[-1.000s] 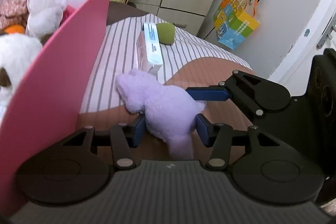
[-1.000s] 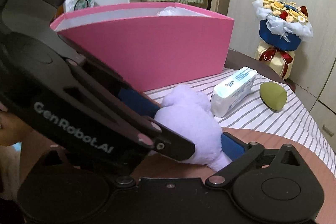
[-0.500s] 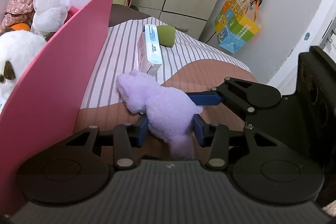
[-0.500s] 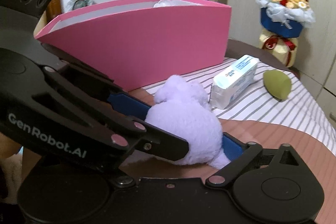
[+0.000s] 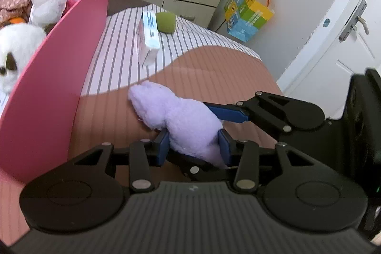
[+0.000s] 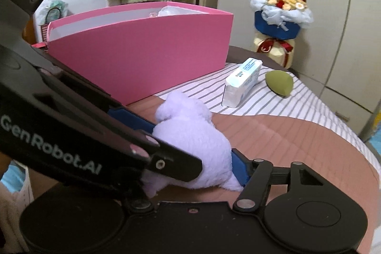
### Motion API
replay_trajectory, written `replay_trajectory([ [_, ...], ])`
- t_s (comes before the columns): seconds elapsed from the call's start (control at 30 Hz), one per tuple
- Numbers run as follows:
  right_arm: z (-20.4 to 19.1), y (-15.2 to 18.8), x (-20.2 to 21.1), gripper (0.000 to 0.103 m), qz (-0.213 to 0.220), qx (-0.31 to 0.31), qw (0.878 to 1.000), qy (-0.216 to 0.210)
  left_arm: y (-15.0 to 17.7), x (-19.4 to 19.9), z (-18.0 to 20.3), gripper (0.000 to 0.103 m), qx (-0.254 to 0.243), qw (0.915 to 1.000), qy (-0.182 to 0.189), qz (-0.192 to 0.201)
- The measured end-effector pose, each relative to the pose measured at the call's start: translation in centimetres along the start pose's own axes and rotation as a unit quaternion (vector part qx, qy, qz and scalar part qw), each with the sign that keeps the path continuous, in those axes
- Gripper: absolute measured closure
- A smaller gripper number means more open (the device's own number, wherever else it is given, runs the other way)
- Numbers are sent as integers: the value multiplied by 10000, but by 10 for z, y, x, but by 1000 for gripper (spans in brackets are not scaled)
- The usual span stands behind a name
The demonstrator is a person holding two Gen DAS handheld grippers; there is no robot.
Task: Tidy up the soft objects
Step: 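Lift the bunny with the left gripper and carry it over the pink box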
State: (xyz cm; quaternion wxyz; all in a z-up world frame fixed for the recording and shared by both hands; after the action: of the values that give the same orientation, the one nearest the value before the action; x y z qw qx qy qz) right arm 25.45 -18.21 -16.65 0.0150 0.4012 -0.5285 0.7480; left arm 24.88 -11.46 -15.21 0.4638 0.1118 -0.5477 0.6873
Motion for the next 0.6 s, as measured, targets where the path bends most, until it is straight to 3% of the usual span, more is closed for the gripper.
replay_trajectory([
  [0.6,-47,7,57,39,166,-525,9980,296,32,62,25,62,-779,9968,105,-158],
])
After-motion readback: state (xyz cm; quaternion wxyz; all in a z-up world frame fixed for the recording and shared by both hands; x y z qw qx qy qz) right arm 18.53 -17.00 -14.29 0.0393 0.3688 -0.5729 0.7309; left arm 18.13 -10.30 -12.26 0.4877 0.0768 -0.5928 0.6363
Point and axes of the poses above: each gripper's, at about its wrist camera, not at the fingertips, and x roughly against the way its jaws point, z to its right, y to its underside, the point moved 8 cm from there along -x, roughly the way its jaws point, and after that the axes turned 2 degrees about y, right-handed, at the moved point
